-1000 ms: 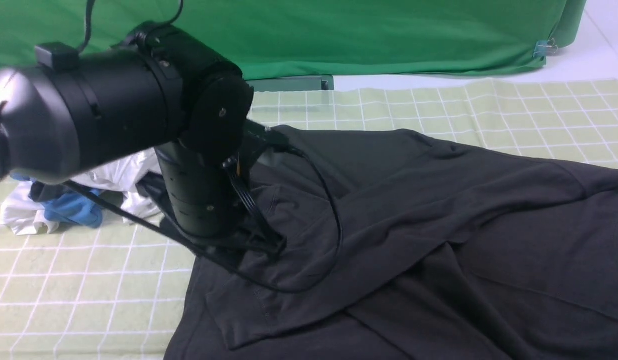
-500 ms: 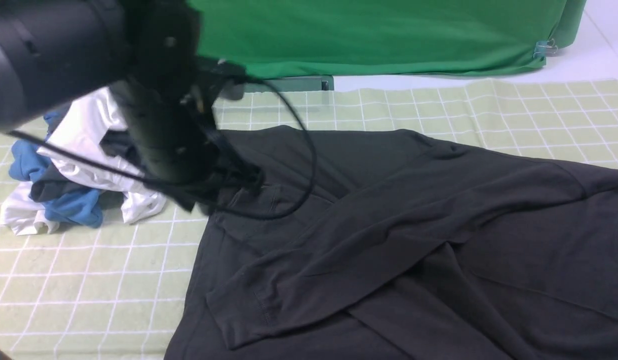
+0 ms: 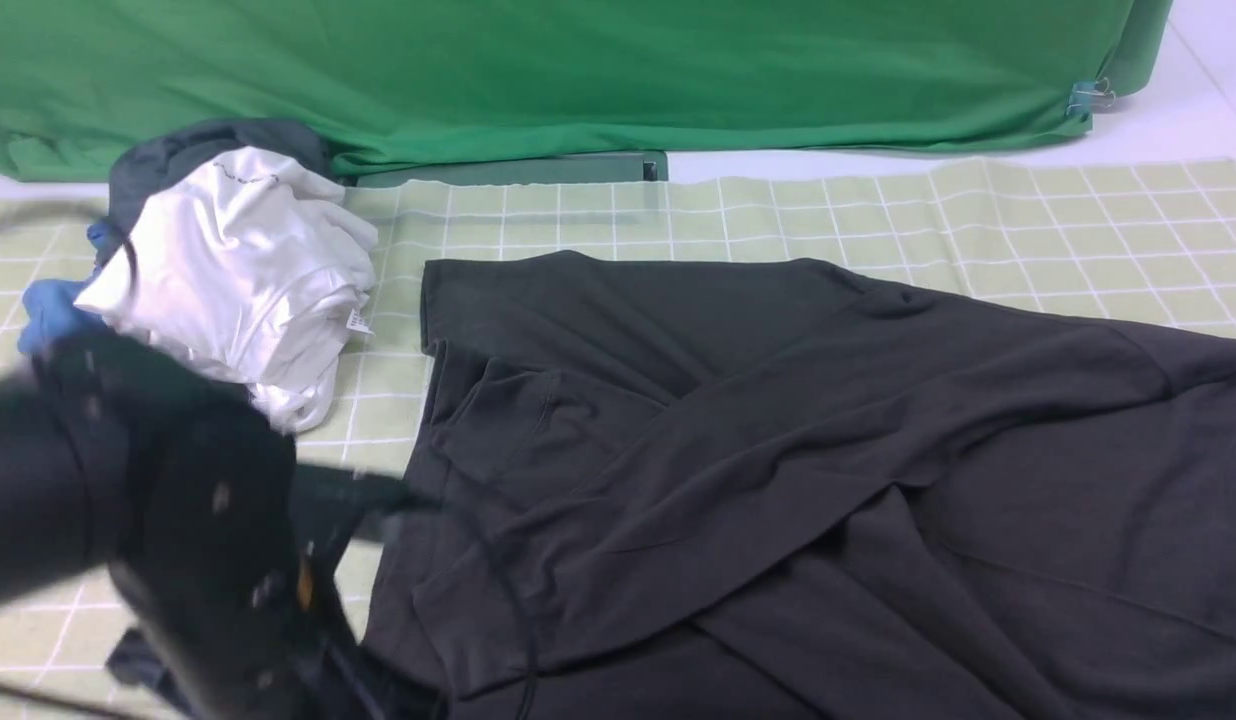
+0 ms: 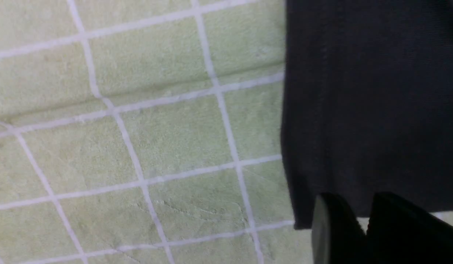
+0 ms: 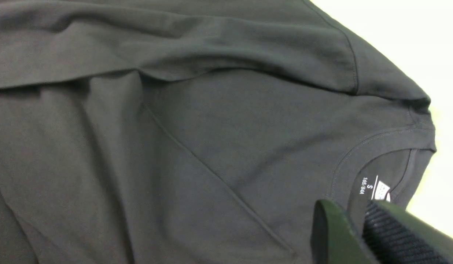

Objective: Fold a long-sleeved shirt over a green coffee tablecloth.
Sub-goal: 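Grasp the near edge of the shirt at its hem and shoulder corners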

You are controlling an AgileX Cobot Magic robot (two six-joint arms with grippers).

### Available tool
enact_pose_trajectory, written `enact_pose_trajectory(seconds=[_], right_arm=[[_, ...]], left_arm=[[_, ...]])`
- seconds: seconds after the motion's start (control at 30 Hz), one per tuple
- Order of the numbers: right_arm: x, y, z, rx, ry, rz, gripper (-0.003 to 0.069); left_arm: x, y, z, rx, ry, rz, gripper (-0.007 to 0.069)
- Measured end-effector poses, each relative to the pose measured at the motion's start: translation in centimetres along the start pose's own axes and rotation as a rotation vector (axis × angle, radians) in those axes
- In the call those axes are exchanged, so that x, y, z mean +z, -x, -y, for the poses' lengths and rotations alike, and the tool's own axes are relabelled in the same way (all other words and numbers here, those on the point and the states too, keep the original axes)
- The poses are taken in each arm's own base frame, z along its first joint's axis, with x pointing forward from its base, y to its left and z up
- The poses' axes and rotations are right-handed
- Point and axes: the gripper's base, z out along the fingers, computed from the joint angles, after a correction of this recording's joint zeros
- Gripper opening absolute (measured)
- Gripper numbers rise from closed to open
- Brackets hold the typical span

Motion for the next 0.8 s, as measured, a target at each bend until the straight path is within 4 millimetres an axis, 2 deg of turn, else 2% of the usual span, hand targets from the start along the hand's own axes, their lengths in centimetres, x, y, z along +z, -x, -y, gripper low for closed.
enact_pose_trajectory(seconds=[0.03,0.07,0.1,0.13,0.27,0.33,0.4,0.47,0.53,0.6,0.63,0.67,0.77,0.8], right_arm=[[0.0,0.0,0.0,0.0,0.001,0.0,0.0139],[0.0,0.0,0.0,0.0,0.001,0.0,0.0141],[0.0,0.0,0.0,0.0,0.001,0.0,0.0141],[0.0,0.0,0.0,0.0,0.0,0.0,0.0142],[0.0,0.0,0.0,0.0,0.0,0.001,0.0144],[0.0,0.0,0.0,0.001,0.002,0.001,0.0144],[0.0,0.0,-0.1,0.005,0.008,0.001,0.0144],[0.0,0.0,-0.2,-0.001,0.025,0.0,0.0145],[0.0,0.0,-0.8,-0.036,0.086,-0.002,0.0145],[-0.1,-0.2,-1.4,-0.07,0.153,-0.018,0.0146],[-0.1,-0.2,-1.5,-0.076,0.166,-0.019,0.0146],[0.0,-0.4,-2.0,-0.103,0.217,-0.054,0.0147],[0.4,-0.9,-2.5,-0.161,0.28,-0.141,0.015],[0.5,-1.1,-2.6,-0.175,0.291,-0.172,0.0151]], left_arm=[[0.1,-0.1,0.0,-0.002,0.0,0.001,0.0171],[1.1,-0.5,-0.2,-0.013,0.001,0.012,0.0246],[1.2,-0.6,-0.3,-0.016,0.003,0.008,0.0255],[2.2,-1.0,-0.5,-0.028,-0.001,0.023,0.0336],[3.5,-1.7,-0.7,-0.041,-0.015,0.041,0.0479],[3.8,-1.7,-0.7,-0.055,-0.034,0.054,0.0522],[3.8,-1.7,-0.6,-0.062,-0.044,0.058,0.0531],[4.0,-1.8,-0.5,-0.066,-0.051,0.051,0.052],[4.3,-1.8,-0.6,-0.059,-0.039,0.028,0.0462],[4.5,-1.6,-0.5,-0.045,-0.028,0.0,0.0349],[4.6,-1.6,-0.5,-0.044,-0.028,-0.002,0.0349],[4.7,-1.4,-0.3,-0.029,-0.029,-0.016,0.0234],[4.6,-1.1,-0.1,-0.016,-0.042,-0.019,0.0068],[4.5,-1.1,0.0,-0.013,-0.046,-0.017,0.0048]])
